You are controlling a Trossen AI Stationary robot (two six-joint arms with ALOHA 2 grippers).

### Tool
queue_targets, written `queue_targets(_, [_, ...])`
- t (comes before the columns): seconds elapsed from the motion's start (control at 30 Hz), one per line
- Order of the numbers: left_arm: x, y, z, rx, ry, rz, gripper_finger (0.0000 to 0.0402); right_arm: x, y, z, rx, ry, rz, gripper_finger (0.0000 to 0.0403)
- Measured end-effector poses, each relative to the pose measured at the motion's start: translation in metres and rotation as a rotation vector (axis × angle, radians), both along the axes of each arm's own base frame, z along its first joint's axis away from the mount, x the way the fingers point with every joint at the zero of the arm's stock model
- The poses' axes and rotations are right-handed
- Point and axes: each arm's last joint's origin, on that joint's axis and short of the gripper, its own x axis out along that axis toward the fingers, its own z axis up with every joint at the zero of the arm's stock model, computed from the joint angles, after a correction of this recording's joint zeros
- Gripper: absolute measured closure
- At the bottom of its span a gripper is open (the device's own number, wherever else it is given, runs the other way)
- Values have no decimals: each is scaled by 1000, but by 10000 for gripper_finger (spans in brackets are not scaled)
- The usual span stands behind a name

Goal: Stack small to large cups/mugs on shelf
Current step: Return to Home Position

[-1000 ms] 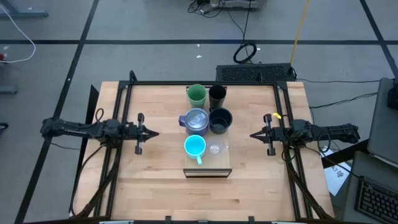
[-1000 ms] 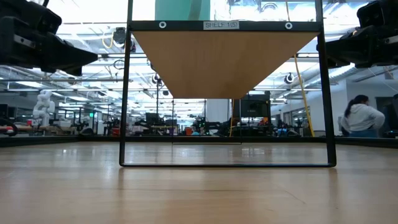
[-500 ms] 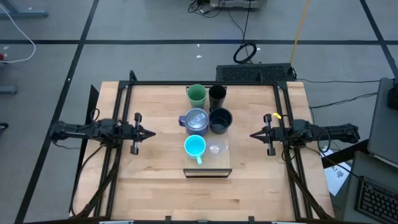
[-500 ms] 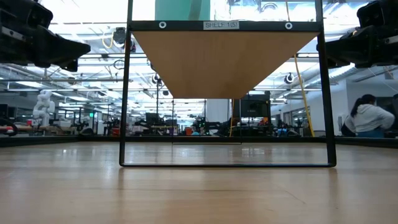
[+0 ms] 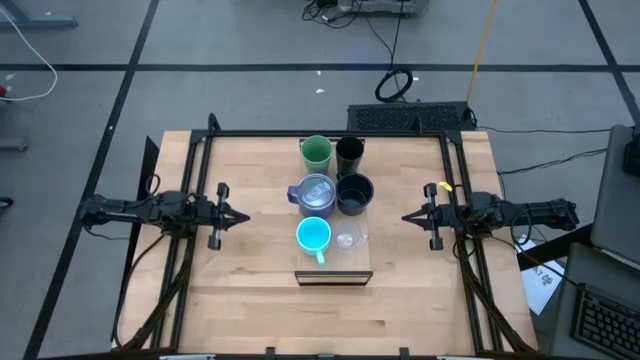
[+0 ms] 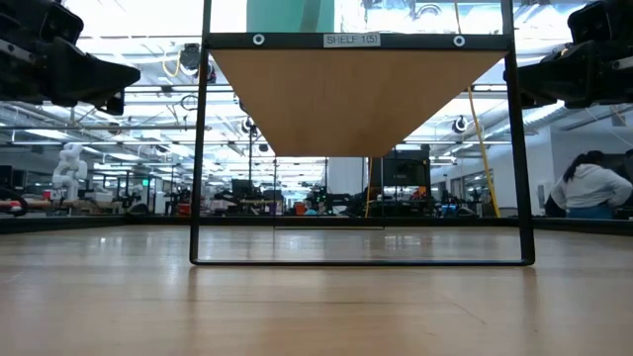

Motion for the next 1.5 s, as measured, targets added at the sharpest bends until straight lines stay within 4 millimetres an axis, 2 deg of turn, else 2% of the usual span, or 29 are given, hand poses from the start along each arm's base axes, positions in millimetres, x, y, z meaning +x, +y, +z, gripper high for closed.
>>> queue_targets(0.27, [0, 0, 0, -17, -1, 9, 399, 0, 0, 0, 0, 1, 0, 403])
queue_targets(0.63, [0, 0, 0, -18, -2, 12, 371, 0, 0, 0, 0, 1, 0, 403])
queue_targets(1.5, [0, 0, 0, -18, -3, 13, 371, 0, 0, 0, 0, 1, 0, 403])
